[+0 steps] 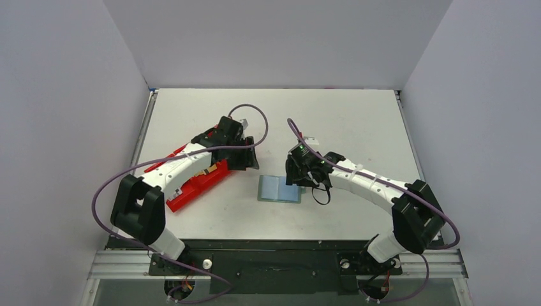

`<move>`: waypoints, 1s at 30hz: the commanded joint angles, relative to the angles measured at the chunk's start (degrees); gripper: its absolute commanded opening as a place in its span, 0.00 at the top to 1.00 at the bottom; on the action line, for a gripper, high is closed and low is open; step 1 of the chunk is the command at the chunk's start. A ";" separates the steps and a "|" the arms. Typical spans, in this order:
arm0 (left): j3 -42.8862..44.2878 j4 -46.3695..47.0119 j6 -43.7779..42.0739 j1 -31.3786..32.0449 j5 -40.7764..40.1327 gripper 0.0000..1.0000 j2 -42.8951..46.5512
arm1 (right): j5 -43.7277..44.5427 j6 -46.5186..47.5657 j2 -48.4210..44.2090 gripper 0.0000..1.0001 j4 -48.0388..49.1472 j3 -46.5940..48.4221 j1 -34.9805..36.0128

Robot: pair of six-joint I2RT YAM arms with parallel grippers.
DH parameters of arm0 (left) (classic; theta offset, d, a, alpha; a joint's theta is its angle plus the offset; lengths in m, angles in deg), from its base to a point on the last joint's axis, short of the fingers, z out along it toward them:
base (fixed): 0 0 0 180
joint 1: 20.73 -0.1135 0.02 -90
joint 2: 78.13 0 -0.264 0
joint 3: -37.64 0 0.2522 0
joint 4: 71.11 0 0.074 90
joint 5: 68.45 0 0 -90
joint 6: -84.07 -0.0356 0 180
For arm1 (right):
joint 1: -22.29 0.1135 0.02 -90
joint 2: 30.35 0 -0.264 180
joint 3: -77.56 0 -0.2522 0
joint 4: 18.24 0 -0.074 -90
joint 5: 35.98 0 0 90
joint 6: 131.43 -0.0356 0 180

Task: Take the credit cards out of the card holder
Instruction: Close the card holder at the center of the board.

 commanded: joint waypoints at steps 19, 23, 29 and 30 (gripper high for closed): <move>-8.62 9.45 -1.48 3.37 13.25 0.52 -12.02 | 3.33 -1.12 4.56 0.50 2.04 -3.01 2.06; -9.45 10.50 -1.22 3.37 13.98 0.52 -13.10 | 2.83 -1.14 5.80 0.52 2.94 -3.64 2.02; -10.74 12.69 0.34 3.36 15.59 0.56 -14.48 | 1.88 -1.39 7.87 0.54 4.74 -4.87 1.80; -10.97 12.97 0.50 3.37 15.66 0.58 -14.54 | 1.72 -1.40 8.12 0.56 4.97 -5.00 1.83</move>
